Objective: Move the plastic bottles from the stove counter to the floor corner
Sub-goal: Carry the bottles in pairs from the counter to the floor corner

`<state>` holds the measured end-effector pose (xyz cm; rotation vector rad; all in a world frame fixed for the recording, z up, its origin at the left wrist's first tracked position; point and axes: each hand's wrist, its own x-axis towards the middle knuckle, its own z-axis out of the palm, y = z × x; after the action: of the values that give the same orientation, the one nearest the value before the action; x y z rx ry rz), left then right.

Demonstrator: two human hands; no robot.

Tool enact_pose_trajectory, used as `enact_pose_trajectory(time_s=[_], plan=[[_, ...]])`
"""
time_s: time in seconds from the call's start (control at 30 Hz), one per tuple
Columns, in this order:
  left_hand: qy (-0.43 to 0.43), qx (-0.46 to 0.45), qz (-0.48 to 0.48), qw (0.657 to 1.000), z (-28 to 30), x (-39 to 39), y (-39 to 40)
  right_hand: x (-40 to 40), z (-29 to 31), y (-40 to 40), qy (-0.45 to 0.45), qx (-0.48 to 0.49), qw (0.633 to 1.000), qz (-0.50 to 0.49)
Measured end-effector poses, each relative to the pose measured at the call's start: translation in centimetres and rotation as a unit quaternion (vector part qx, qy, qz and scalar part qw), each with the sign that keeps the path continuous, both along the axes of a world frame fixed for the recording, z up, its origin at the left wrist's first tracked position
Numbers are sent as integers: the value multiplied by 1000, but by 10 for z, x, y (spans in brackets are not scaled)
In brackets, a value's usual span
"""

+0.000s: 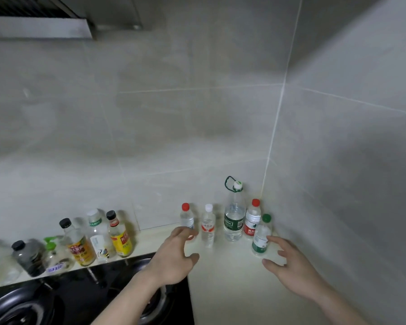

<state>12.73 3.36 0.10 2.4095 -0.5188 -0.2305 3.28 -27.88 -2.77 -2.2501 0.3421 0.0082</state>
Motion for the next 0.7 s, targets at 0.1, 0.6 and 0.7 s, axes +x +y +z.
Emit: enact_pose_trajectory(time_s=[0.1,0.6,0.7], plan=[[24,9,11,1000,-6,20,-21,18,-5,-18,11,-16,1000,2],[62,219,38,973,-33,135,-131,144,-35,-76,125,-191,968,100],[43,238,18,970,-37,149,-141,153,-42,-76,136,-201,963,115]])
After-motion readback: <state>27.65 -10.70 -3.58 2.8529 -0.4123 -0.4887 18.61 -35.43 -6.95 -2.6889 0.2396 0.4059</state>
